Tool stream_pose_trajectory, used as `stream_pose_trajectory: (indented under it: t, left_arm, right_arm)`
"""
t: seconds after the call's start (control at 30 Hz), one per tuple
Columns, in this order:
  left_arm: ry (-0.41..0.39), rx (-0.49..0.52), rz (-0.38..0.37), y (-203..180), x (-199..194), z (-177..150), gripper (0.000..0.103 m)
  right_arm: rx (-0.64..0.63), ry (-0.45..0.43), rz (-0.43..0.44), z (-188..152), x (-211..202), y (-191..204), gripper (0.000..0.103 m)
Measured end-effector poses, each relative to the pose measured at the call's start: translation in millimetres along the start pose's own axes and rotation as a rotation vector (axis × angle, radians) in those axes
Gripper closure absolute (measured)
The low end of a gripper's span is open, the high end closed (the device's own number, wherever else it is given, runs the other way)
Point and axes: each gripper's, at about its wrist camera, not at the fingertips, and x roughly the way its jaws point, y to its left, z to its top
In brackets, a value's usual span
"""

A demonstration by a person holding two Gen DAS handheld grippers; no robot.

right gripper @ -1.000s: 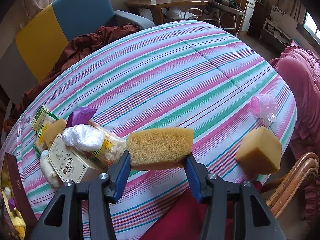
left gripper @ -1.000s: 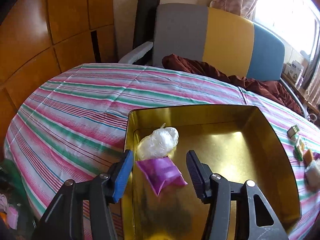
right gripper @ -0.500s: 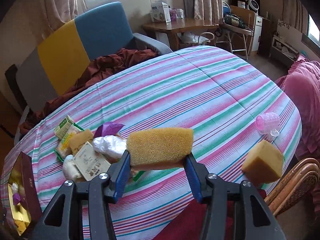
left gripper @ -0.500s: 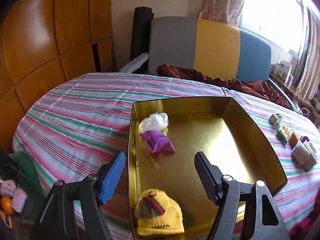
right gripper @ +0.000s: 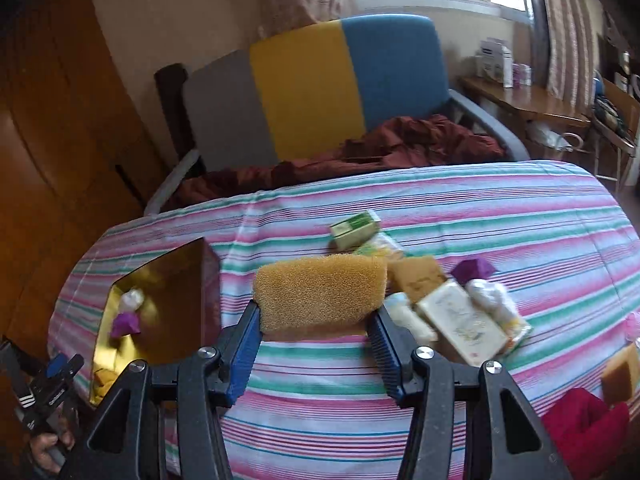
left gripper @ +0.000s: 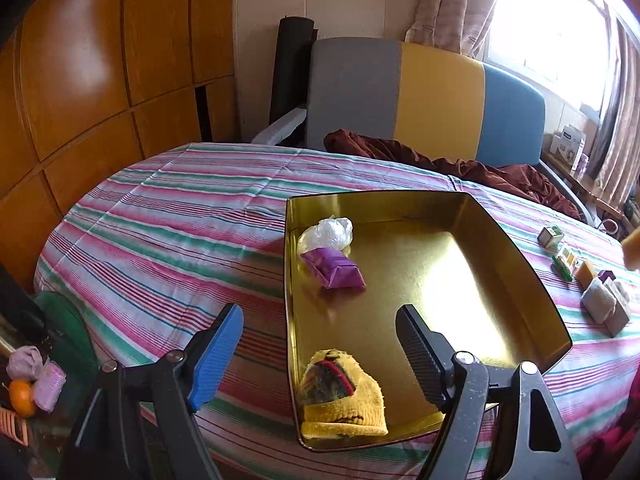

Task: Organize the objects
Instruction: 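Carry the yellow sponge into the gold tray and open the right gripper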

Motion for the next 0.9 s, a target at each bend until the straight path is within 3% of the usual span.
stream_pose_trajectory:
  t: [0.23,0.4,0.5,0.57,0.63,0.7,0.9]
  left_arm:
    - [-0.021,0.006,0.034,15.5,-9.3,1.4,0.021]
    - [-0.034,-0.066,0.075,39.2,-10.3,1.7,0.02]
    - [-0.028,-0.097,0.088,49.4,-6.8,-0.1,0.02]
    - [-0.024,-0.103,0.09,53.1,-4.7,-1.8,0.02]
    - [-0.019,-0.101,0.095,54.5,-2.0,-3.0,0.02]
    - [-0.015,-0.101,0.092,55.4,-0.4,-4.9,0.02]
    - [-0.013,-0.08,0.086,47.2,1.9,-8.2,0.02]
  right_arm:
    - [-0.085,0.138,0.212,-12.0,54.8,95.4,0.049]
    - [-0.124,0.268,0.349,-32.5,112.1,176.7,0.045]
    - [-0.103,0.307,0.424,-40.0,127.8,196.6,0.04]
    - [-0.099,0.368,0.498,-47.6,143.2,213.7,0.027]
    - [-0.108,0.39,0.519,-55.6,147.7,224.3,0.018]
    - [-0.134,0.388,0.522,-62.4,147.1,228.2,0.018]
    - [-0.221,0.36,0.409,-74.9,137.7,218.1,0.018]
